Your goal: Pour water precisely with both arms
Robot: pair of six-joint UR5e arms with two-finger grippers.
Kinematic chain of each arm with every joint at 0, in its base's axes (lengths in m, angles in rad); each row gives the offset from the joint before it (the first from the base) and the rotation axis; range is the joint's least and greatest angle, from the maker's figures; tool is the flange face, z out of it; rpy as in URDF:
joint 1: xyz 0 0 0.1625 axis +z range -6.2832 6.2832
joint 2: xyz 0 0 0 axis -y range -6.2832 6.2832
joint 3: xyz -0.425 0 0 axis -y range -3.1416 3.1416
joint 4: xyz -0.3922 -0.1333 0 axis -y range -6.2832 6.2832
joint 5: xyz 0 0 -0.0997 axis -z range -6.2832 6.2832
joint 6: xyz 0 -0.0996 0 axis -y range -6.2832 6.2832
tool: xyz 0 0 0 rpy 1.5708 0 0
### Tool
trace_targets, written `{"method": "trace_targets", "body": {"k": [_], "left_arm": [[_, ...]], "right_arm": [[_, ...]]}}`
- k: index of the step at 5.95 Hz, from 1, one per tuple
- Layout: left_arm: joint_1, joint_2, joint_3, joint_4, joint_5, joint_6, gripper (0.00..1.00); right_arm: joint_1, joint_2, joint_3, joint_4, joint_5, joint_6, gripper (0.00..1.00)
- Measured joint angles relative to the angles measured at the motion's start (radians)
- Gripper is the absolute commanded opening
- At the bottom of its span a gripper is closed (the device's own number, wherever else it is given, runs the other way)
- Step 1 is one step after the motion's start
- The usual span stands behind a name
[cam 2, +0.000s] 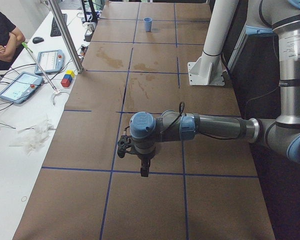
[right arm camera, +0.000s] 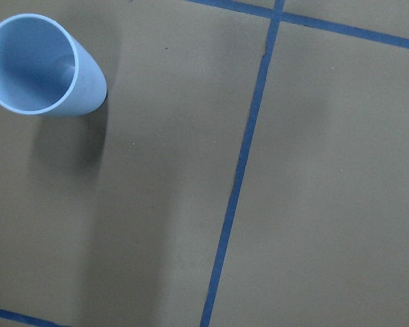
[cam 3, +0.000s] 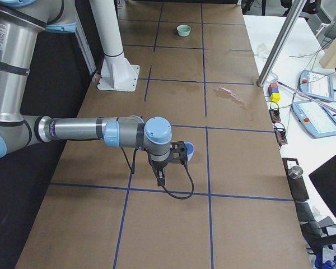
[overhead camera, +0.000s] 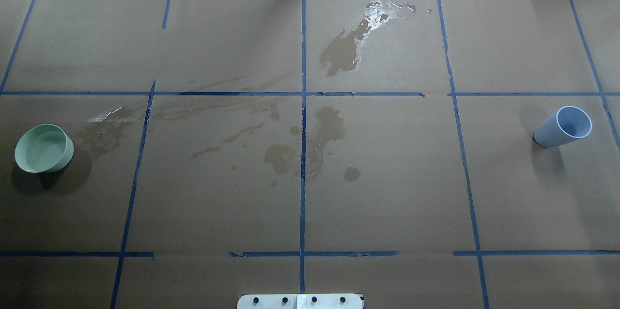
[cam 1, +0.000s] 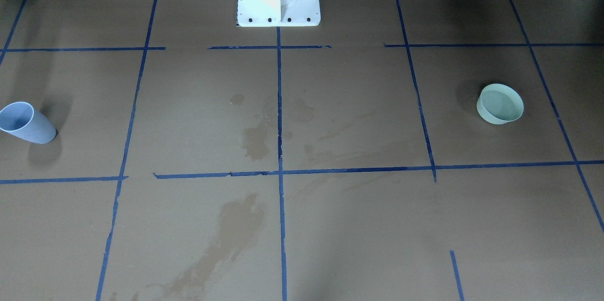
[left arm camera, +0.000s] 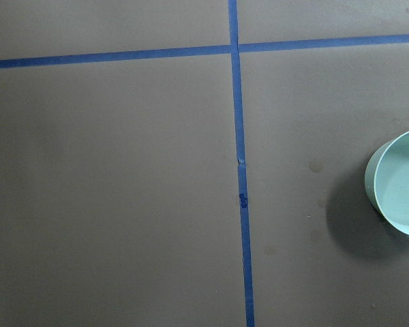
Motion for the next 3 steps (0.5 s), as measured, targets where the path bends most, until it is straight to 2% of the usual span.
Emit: {"method": "trace_targets", "body": {"k": [3], "left_arm": [[0.009,-0.015,-0.002,0.003,0.007,-0.014,1.0]], "right_arm": [[-0.001,0.0,0.002,0.0,0.008,0.0,1.0]]}}
